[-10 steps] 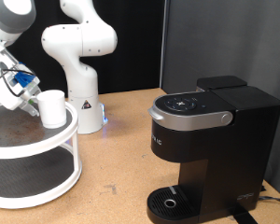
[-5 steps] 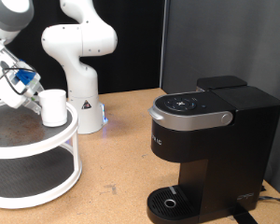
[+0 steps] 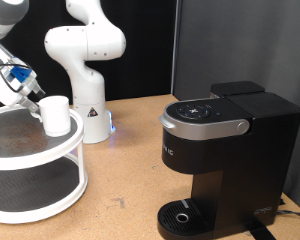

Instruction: Make a cup of coffee with the keurig machine

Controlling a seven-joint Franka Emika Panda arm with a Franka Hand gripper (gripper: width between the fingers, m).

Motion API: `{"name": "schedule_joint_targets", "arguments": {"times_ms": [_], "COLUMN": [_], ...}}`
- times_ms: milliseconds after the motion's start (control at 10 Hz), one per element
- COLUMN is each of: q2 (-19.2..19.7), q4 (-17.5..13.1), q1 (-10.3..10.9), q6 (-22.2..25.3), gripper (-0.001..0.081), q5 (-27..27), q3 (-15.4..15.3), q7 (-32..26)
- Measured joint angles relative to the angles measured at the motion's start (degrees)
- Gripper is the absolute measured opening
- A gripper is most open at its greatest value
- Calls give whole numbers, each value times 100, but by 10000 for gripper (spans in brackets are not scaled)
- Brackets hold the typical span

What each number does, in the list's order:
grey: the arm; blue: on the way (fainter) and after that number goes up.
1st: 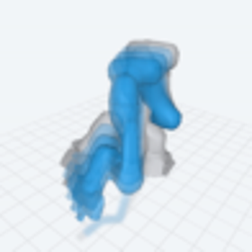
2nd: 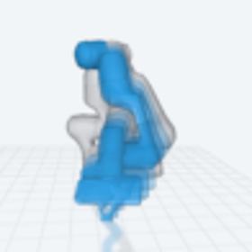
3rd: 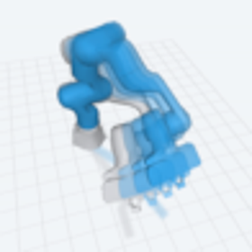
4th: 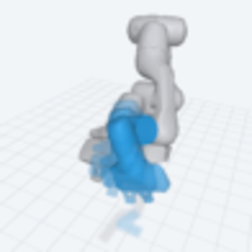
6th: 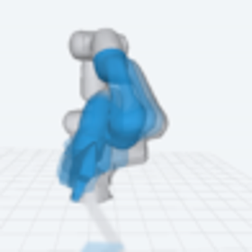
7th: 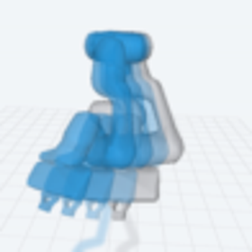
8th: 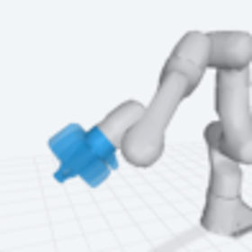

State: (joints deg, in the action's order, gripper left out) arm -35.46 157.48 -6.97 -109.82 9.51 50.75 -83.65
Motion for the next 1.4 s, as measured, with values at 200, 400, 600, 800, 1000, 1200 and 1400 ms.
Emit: {"name": "schedule_joint_targets", "arguments": {"times_ms": [200,400,600,800,1000,1200,1400], "q2": [-49,-59,-55,-54,-54,-54,-53], "q4": [-5,46,143,148,149,152,152], "q1": [-117,-227,-224,-197,-187,-186,-186], "q6": [-16,-317,-629,-643,-631,-631,-645], "gripper": [799,799,799,799,644,504,357], "q5": [-140,-215,-60,196,287,291,321], "q3": [-66,-209,-260,-243,-241,-242,-242], "q7": [15,246,533,541,540,540,540]}}
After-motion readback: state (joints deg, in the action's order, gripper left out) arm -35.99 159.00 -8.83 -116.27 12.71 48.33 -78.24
